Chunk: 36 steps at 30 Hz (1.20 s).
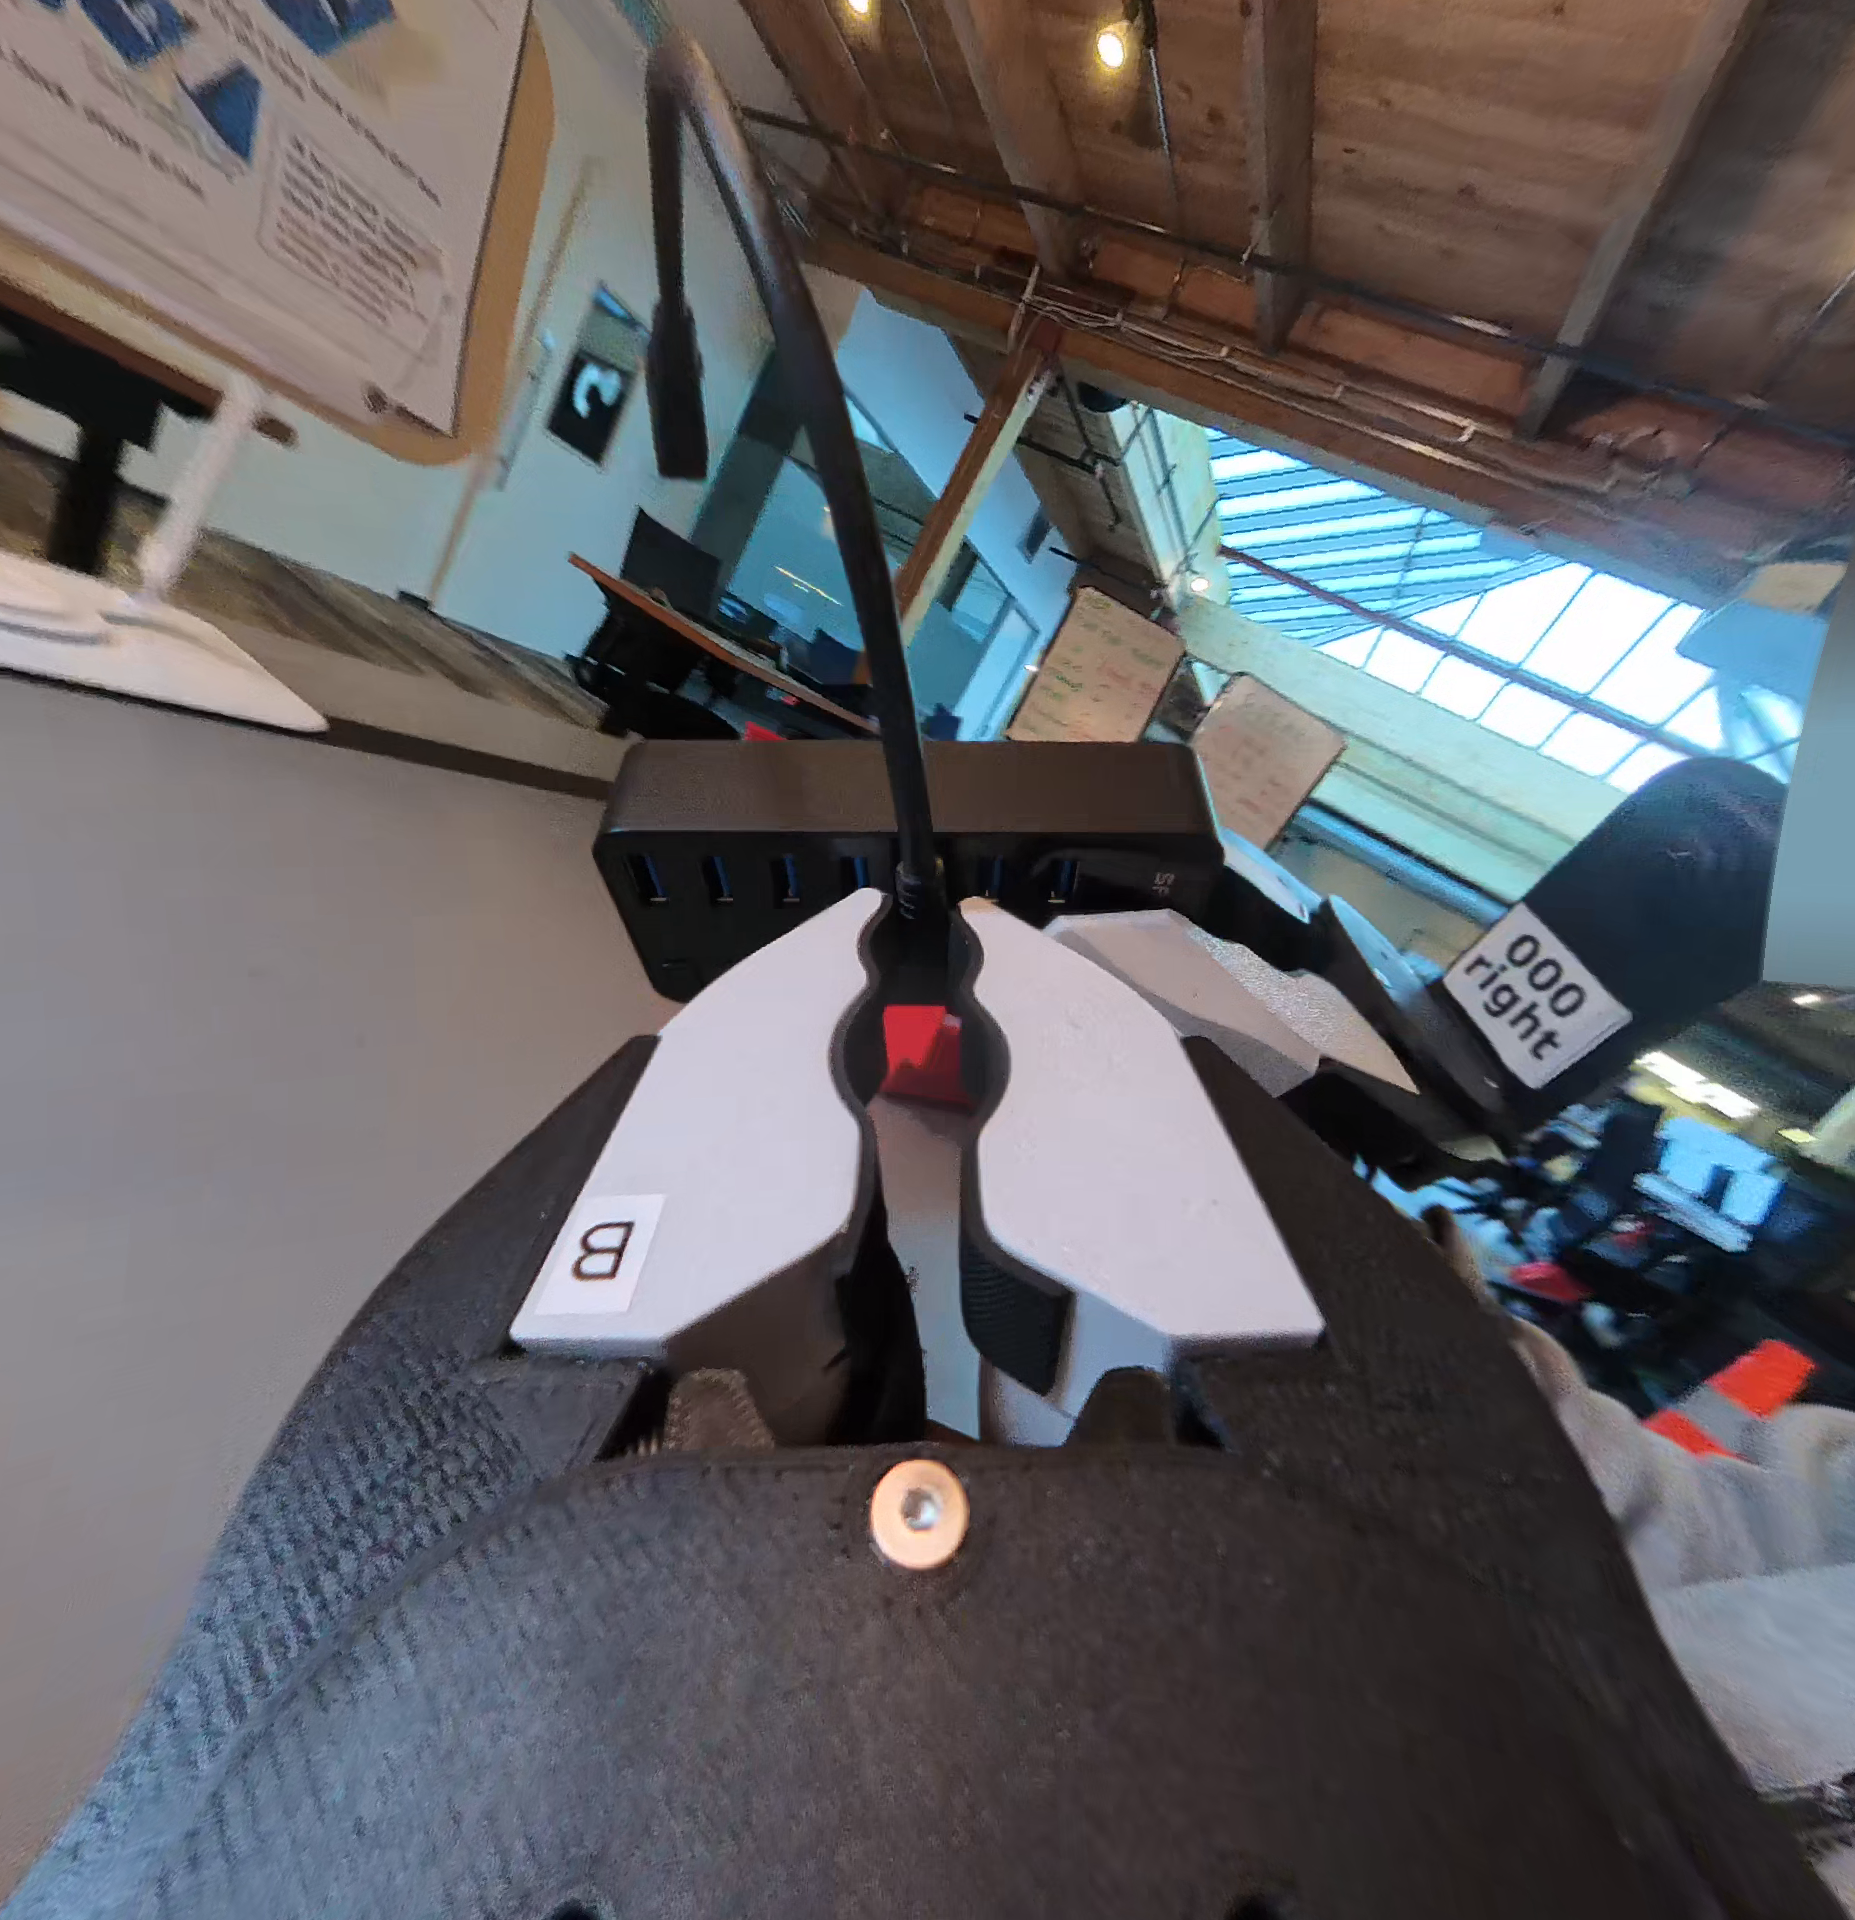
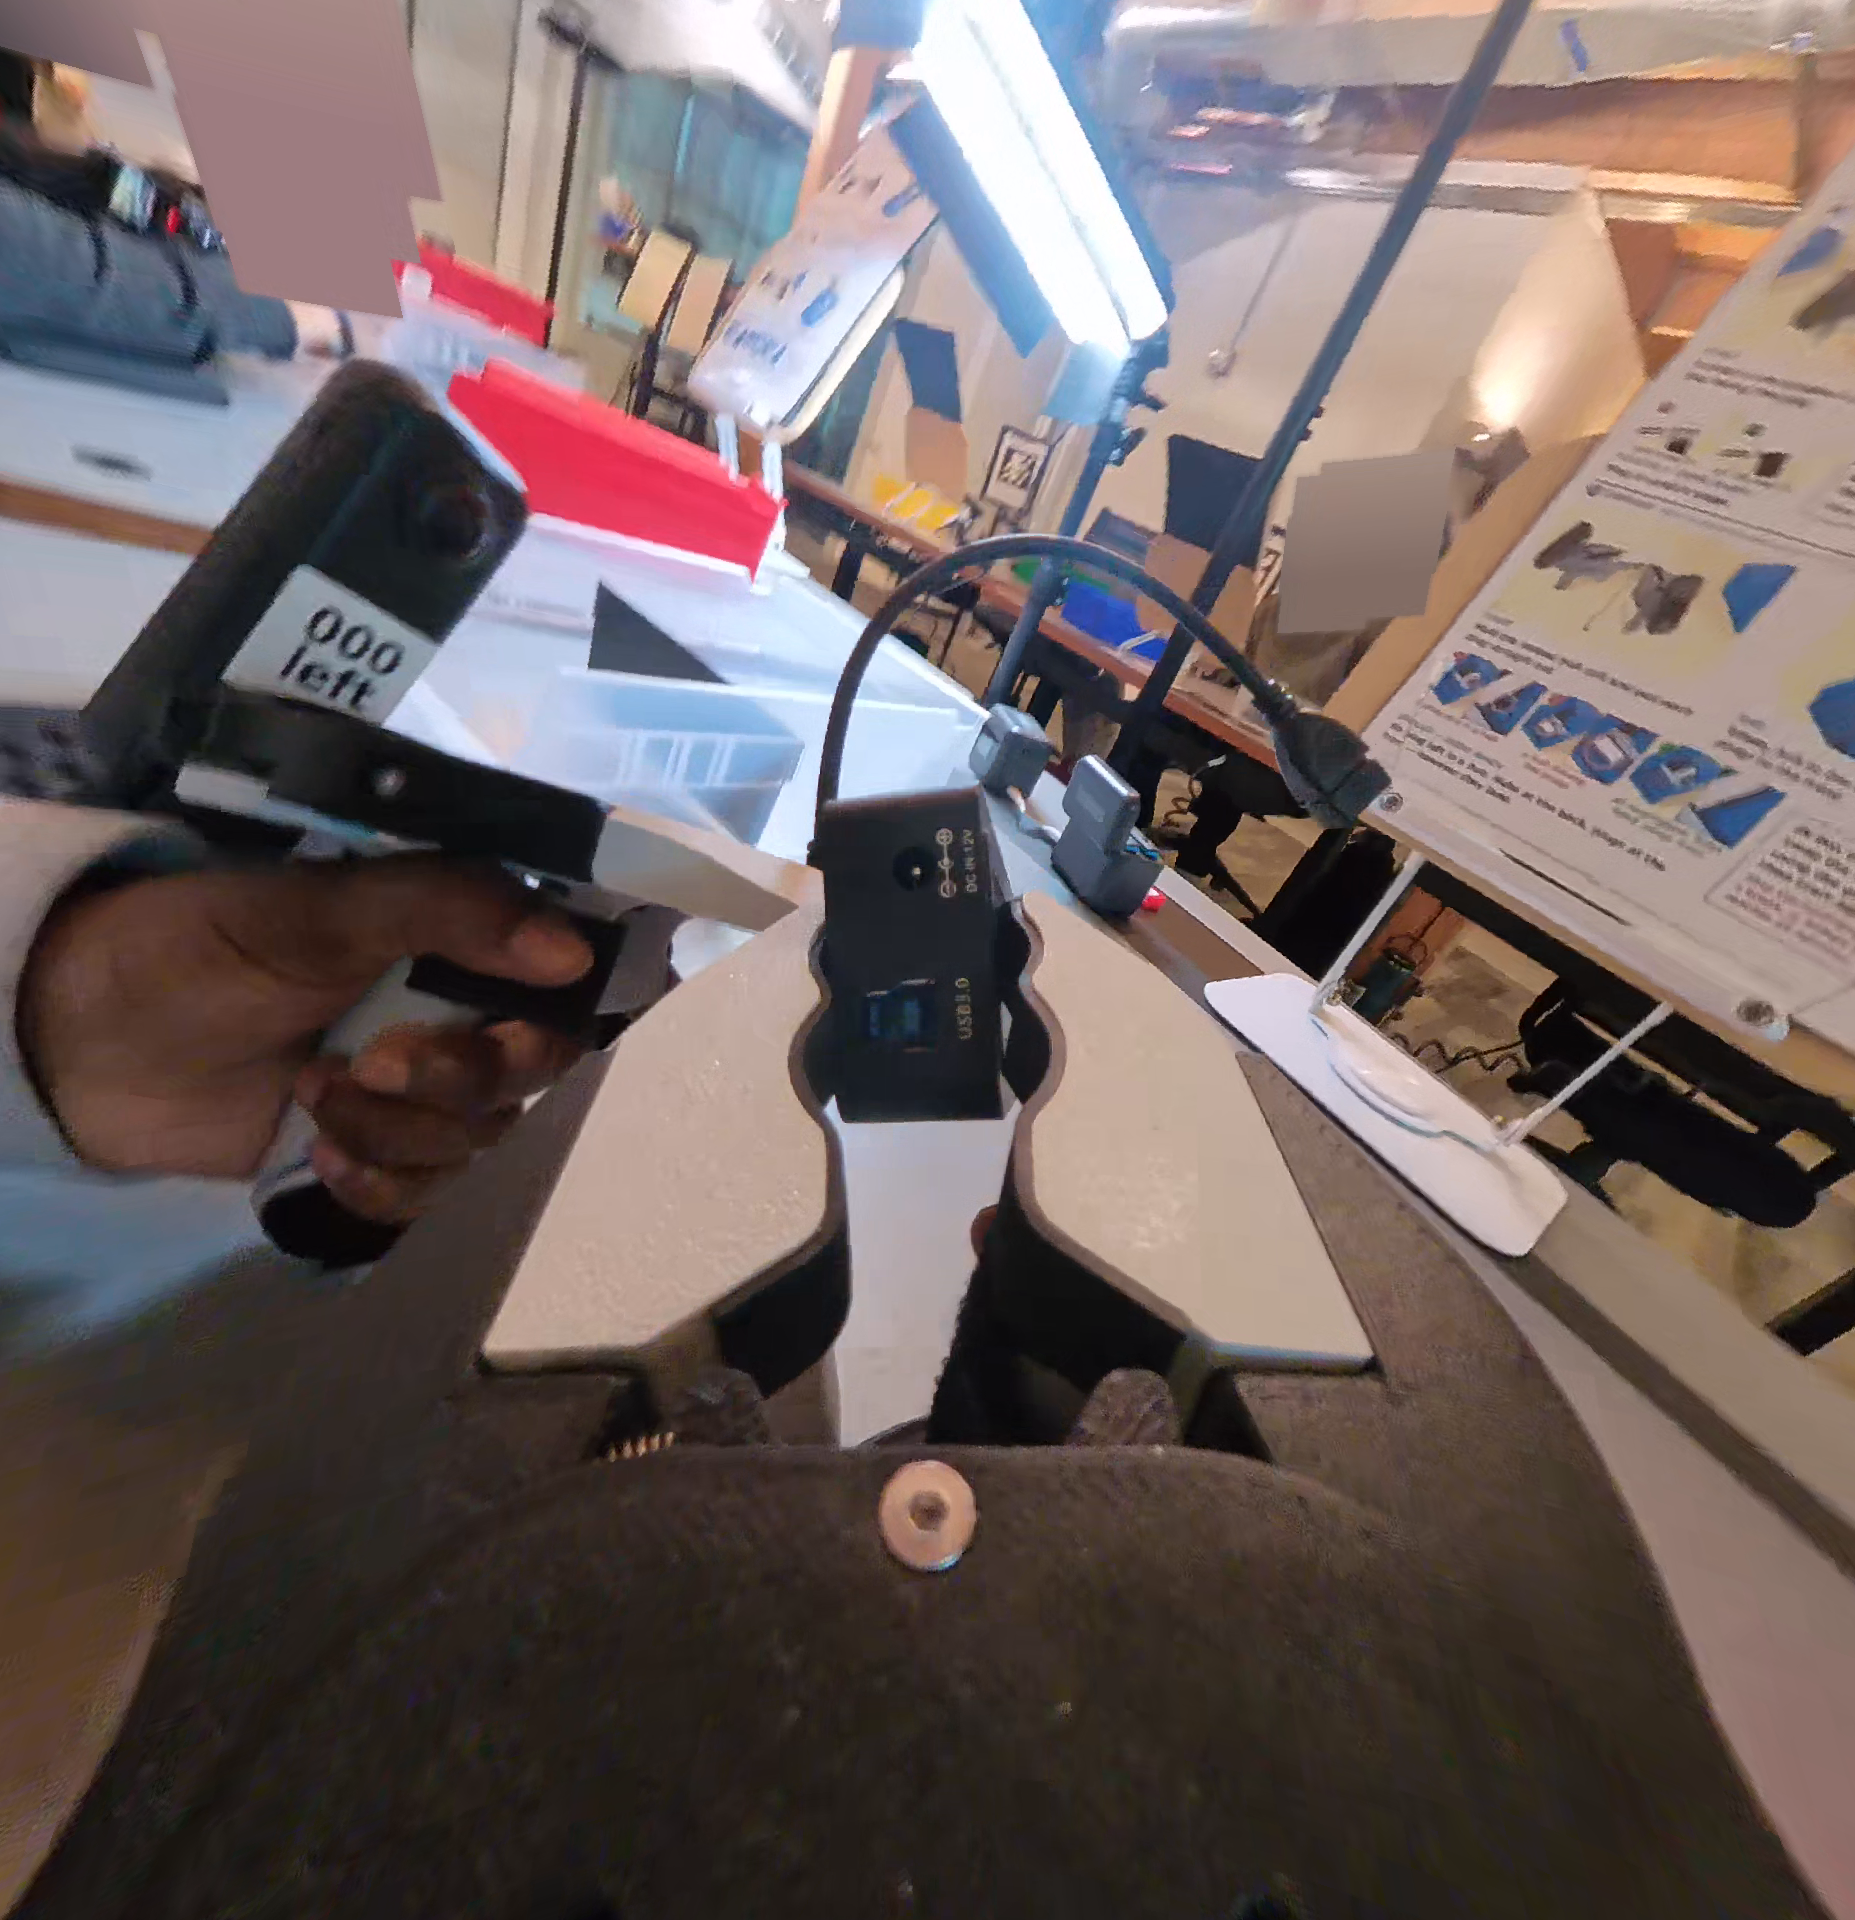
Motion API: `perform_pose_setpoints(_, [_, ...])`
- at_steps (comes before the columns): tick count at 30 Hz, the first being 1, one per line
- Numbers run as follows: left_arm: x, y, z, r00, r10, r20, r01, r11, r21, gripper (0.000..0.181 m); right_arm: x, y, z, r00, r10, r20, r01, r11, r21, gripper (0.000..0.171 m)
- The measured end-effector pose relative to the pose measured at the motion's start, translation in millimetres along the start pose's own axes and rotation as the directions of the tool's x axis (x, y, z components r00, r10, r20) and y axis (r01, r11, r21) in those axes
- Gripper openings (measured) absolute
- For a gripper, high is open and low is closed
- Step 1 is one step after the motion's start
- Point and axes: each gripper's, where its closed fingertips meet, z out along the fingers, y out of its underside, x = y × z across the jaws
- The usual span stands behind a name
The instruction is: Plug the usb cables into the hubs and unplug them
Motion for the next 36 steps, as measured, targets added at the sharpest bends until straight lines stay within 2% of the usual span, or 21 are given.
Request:
perform_pose_setpoints(3, [0.4, 3.4, 3.1, 1.0, -0.024, -0.006, 0.024, 0.999, -0.023, 0.008, 1.6, 1.2, -1.1, 0.996, -0.082, 0.043, 0.085, 0.995, -0.052, 0.029])
perform_pose_setpoints(5, [0.9, 2.5, 7.3, 1.0, -0.017, 0.004, 0.017, 0.999, -0.027, 0.009, 7.9, 0.9, -1.7, 0.996, -0.084, 0.014, 0.084, 0.996, -0.042, 0.027])
perform_pose_setpoints(7, [7.2, -2.4, 9.0, 0.999, -0.014, -0.039, 0.014, 1.0, -0.007, 0.018, 14.4, -0.2, -4.0, 1.0, -0.012, -0.011, 0.012, 1.0, 0.028, 0.027])
perform_pose_setpoints(10, [4.2, -2.6, 6.4, 1.0, 0.017, -0.019, -0.017, 1.0, 0.005, 0.013, 22.5, 6.5, -7.2, 0.987, 0.154, -0.041, -0.149, 0.983, 0.11, 0.027])
perform_pose_setpoints(15, [6.1, 3.9, 7.0, 0.998, 0.047, -0.028, -0.048, 0.998, -0.029, 0.009, 20.0, 5.5, -12.9, 0.988, 0.153, 0.004, -0.152, 0.977, 0.147, 0.027])
perform_pose_setpoints(19, [11.3, 4.8, 6.0, 0.994, 0.096, -0.046, -0.097, 0.995, -0.029, 0.01, 18.4, 5.8, -16.1, 0.961, 0.263, 0.088, -0.274, 0.949, 0.157, 0.028])
perform_pose_setpoints(24, [5.9, 7.1, 4.6, 0.996, 0.087, -0.017, -0.088, 0.994, -0.061, 0.009, 13.8, 7.5, -13.0, 0.978, 0.194, 0.072, -0.201, 0.973, 0.113, 0.029])
perform_pose_setpoints(28, [6.5, 9.7, 5.0, 0.987, 0.16, 0.006, -0.159, 0.984, -0.076, 0.009, 11.3, 5.1, -14.4, 0.98, 0.172, 0.096, -0.183, 0.976, 0.117, 0.03])
perform_pose_setpoints(30, [7.3, 11.2, 5.9, 0.989, 0.146, -0.005, -0.146, 0.986, -0.075, 0.01, 11.1, 5.7, -15.7, 0.98, 0.172, 0.102, -0.184, 0.976, 0.116, 0.03])
perform_pose_setpoints(32, [8.9, 12.0, 8.0, 0.993, 0.117, -0.022, -0.118, 0.99, -0.075, 0.011, 14.3, 8.3, -17.3, 0.974, 0.205, 0.102, -0.216, 0.969, 0.117, 0.029])
perform_pose_setpoints(36, [19.8, 4.3, 10.1, 0.991, 0.095, -0.093, -0.097, 0.995, -0.021, 0.012, 23.8, 3.5, -20.3, 0.908, 0.392, 0.149, -0.415, 0.893, 0.173, 0.027])
